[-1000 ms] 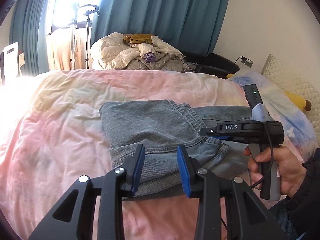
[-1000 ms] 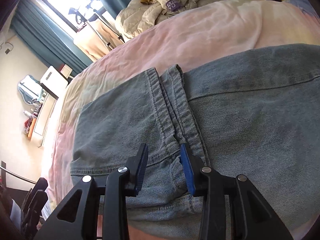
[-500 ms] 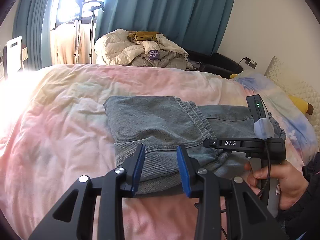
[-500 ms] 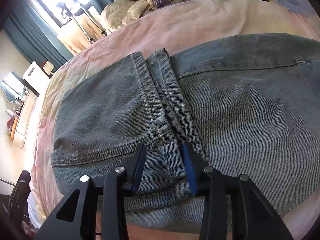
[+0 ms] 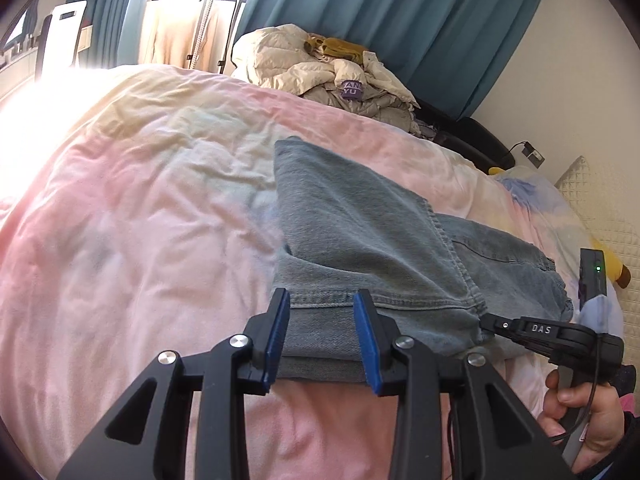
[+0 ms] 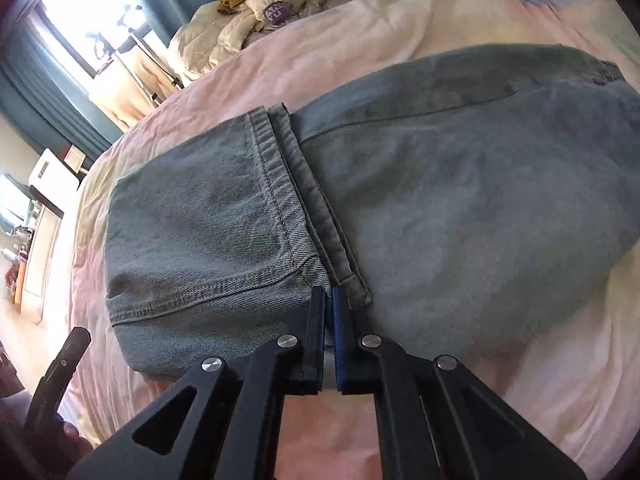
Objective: Fold clothes
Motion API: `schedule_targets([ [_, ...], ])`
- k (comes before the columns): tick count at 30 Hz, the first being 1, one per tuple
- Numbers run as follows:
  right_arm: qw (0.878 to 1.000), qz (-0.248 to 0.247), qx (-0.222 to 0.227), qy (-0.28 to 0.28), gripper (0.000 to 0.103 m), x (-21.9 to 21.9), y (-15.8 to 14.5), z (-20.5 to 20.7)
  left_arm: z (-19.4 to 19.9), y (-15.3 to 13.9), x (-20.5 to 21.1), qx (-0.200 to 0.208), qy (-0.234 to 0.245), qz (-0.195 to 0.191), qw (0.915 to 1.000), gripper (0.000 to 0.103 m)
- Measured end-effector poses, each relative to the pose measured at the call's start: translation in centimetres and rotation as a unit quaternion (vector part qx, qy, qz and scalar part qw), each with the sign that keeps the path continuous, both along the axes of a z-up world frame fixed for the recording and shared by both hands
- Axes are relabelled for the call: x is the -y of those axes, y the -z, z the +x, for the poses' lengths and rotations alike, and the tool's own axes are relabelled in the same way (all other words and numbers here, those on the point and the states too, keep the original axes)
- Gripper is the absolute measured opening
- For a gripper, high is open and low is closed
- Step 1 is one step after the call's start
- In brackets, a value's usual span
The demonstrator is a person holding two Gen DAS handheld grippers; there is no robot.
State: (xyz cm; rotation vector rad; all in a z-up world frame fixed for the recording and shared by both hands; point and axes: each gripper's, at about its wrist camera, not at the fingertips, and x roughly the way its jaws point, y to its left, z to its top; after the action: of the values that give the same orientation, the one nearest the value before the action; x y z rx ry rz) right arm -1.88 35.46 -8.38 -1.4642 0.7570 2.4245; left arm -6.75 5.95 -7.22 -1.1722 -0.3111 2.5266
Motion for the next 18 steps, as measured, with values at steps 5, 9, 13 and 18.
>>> schedule_targets([
  [5, 0.998, -0.024, -0.047, 0.034, 0.016, -1.2, -1.6, 0.8, -0.2, 1.1, 0.2, 0.027, 0.0, 0.002, 0.9996, 0.034],
  [9, 0.997, -0.03, -0.07, 0.028, 0.041, -2.1, -2.1, -1.0, -0.3, 1.1, 0.0, 0.027, -0.002, -0.006, 0.9996, 0.034],
  [13, 0.997, -0.067, -0.03, -0.034, 0.048, -1.6, 0.5, -6.2, -0.5, 1.1, 0.0, 0.03, -0.001, -0.002, 0.9995, 0.034],
  [18, 0.996, -0.031, 0.003, -0.079, 0.055, -1.4, 2.0, -8.8, -1.0, 1.1, 0.0, 0.036, -0.001, 0.009, 0.9993, 0.034],
])
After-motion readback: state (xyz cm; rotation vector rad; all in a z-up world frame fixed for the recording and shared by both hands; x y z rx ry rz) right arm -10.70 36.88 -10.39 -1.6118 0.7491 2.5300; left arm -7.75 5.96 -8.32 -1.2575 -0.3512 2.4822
